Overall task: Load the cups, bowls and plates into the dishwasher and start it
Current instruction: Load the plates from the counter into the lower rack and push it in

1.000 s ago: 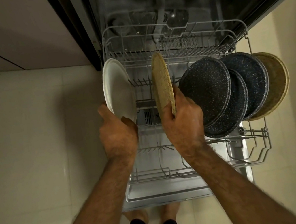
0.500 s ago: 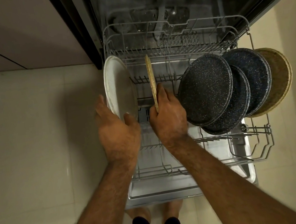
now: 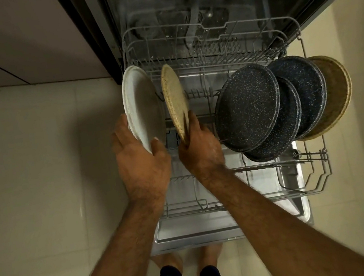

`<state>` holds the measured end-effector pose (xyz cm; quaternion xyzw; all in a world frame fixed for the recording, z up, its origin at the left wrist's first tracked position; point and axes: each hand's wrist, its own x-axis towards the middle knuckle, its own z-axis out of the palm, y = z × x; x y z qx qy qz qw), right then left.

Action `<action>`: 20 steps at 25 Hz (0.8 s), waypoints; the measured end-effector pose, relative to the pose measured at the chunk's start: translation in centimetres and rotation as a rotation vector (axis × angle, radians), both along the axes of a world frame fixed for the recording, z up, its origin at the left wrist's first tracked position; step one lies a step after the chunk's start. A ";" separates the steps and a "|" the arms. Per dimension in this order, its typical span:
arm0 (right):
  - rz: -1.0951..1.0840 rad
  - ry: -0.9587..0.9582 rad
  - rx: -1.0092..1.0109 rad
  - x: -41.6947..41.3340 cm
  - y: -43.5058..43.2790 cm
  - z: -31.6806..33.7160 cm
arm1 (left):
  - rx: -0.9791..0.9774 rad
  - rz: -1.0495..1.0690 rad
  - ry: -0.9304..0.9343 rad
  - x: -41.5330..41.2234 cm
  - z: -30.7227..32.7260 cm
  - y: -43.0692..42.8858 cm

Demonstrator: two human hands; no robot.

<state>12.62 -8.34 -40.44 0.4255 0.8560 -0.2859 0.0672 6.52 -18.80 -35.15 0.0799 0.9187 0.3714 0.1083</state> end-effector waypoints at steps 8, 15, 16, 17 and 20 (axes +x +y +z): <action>0.035 -0.041 -0.080 0.2 -0.8 -0.3 | -0.064 0.019 0.018 -0.2 0.4 -0.2; 0.057 0.043 -0.082 1.7 -0.9 0.7 | -0.073 -0.020 0.057 0.1 0.5 -0.7; 0.067 0.062 -0.070 2.0 -1.0 1.0 | -0.077 -0.044 0.074 0.3 0.5 -0.8; 0.077 0.072 -0.059 2.4 -0.9 1.3 | -0.088 -0.077 0.094 0.4 0.4 -0.9; 0.109 0.078 -0.026 3.6 -0.3 2.3 | -0.156 -0.174 0.123 1.5 0.3 -1.2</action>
